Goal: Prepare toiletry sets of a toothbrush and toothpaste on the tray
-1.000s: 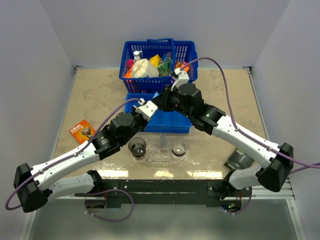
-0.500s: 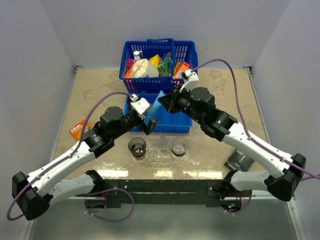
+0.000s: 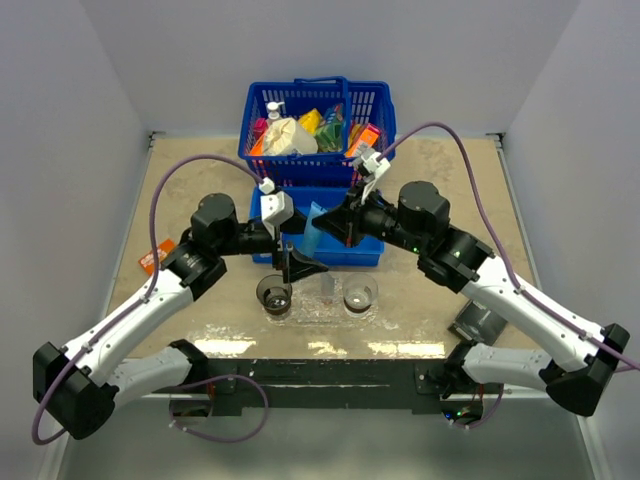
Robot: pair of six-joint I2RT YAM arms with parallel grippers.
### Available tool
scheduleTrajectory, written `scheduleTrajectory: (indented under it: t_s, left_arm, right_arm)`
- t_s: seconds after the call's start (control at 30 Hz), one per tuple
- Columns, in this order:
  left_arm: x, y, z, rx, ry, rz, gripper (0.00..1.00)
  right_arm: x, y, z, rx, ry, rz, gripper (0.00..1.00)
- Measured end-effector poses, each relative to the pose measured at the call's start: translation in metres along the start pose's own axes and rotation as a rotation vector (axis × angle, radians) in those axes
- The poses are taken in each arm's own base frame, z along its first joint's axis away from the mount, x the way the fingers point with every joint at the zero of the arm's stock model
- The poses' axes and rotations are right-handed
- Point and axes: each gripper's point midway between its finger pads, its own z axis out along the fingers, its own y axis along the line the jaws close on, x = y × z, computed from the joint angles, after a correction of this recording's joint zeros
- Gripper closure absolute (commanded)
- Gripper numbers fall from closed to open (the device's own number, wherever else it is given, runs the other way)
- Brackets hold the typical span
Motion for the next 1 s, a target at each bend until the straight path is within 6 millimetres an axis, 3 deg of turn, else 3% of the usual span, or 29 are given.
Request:
scheduleTrajectory:
  t_s: [0.27, 0.4, 0.7, 0.73, 0.87, 1.0]
  left_arm:
    - [0.005, -0.025, 0.005, 0.188, 0.015, -0.076, 0.44]
    - [0.004, -0.034, 0.005, 0.251, 0.014, -0.086, 0.5]
    - [0.0, -0.044, 0.005, 0.333, 0.008, -0.111, 0.88]
    - [0.0, -0.044, 0.005, 0.335, 0.008, -0.112, 0.93]
    - [0.001, -0.045, 0.006, 0.347, 0.011, -0.118, 0.99]
    - [0.004, -0.046, 0.006, 0.363, 0.021, -0.126, 1.0]
  right_arm:
    - [0.017, 0.024, -0.005, -0.159, 0.061, -0.037, 1.0]
    - [0.017, 0.033, -0.007, -0.21, 0.064, -0.047, 1.0]
    - [0.009, 0.045, -0.018, -0.263, 0.038, -0.084, 0.98]
    - [0.009, 0.045, -0.018, -0.263, 0.038, -0.085, 0.95]
    - [0.01, 0.044, -0.018, -0.26, 0.039, -0.082, 0.62]
    - [0.002, 0.043, -0.022, -0.238, 0.012, -0.075, 0.47]
